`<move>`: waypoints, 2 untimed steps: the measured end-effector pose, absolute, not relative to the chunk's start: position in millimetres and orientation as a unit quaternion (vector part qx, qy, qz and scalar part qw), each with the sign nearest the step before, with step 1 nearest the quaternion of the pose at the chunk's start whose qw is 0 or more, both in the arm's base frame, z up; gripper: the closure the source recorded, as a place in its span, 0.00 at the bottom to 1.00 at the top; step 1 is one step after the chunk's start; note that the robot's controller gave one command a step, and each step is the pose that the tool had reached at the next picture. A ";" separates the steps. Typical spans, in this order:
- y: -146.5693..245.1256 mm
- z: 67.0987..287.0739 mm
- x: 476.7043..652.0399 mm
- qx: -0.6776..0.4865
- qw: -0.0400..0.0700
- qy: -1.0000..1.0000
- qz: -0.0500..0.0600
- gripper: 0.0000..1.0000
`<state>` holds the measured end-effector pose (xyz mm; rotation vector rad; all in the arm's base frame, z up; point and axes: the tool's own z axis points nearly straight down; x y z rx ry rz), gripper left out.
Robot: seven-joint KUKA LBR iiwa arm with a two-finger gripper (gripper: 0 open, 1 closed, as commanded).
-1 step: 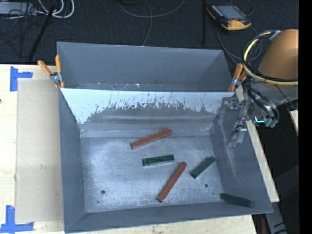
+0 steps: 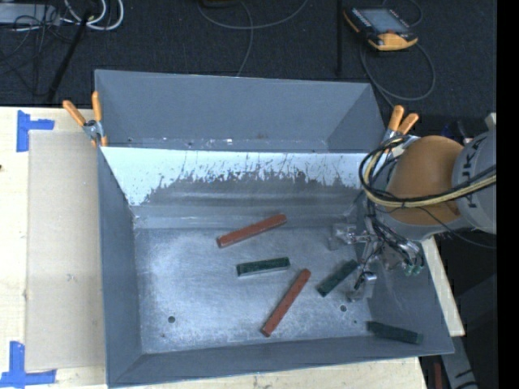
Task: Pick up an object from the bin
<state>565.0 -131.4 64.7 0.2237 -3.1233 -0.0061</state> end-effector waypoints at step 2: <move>-127.7 209.4 556.2 0.049 -0.005 -0.999 0.001 1.00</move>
Offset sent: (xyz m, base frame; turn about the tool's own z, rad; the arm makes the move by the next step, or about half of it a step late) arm 0.0000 0.0000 0.0000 0.0000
